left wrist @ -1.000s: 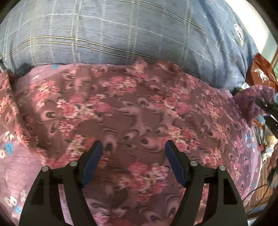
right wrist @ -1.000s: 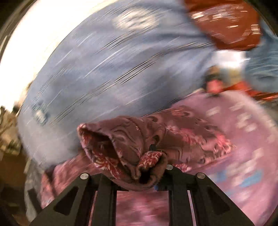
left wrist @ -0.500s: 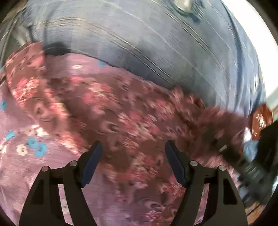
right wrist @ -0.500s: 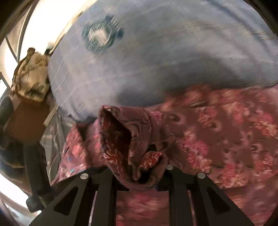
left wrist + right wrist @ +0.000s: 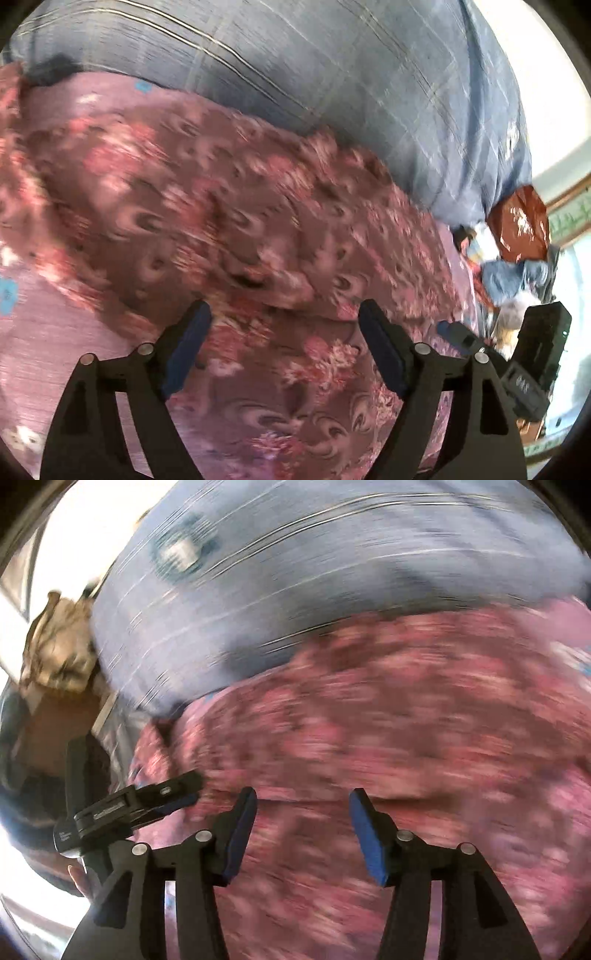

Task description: Fold small clothes

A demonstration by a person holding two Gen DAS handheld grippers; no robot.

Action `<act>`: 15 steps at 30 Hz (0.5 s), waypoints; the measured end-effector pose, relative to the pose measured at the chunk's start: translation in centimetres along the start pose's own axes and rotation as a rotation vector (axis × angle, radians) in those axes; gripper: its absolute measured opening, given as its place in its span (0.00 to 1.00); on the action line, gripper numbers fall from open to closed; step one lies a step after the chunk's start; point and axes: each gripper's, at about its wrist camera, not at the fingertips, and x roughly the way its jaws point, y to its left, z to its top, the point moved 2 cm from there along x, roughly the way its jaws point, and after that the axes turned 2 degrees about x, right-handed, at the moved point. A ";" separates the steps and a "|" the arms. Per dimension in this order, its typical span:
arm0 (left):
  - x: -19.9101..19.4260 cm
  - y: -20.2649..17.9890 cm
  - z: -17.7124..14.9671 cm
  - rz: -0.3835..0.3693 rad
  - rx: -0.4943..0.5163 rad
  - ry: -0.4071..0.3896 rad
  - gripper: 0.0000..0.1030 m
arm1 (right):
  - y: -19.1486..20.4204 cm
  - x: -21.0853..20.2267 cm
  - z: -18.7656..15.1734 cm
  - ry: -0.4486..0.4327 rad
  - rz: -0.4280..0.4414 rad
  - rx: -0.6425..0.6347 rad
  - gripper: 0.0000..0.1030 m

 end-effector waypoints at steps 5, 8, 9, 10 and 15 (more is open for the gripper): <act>1.4 -1.2 -0.4 0.054 0.009 -0.063 0.83 | -8.2 -3.9 -0.8 -0.102 -0.034 0.218 0.54; 1.2 -0.9 -0.4 -0.025 -0.067 -0.148 0.44 | -12.7 -5.4 -1.5 -0.155 -0.007 0.352 0.53; 1.2 -0.9 -0.2 -0.042 -0.066 -0.157 0.18 | -13.7 -5.7 -1.5 -0.177 0.011 0.387 0.53; 1.1 -0.9 -0.1 -0.046 -0.065 -0.160 0.10 | -14.4 -5.8 -1.4 -0.194 0.032 0.411 0.53; 0.8 -0.2 0.3 -0.042 -0.105 -0.182 0.09 | -17.1 -4.8 0.5 -0.276 0.096 0.513 0.49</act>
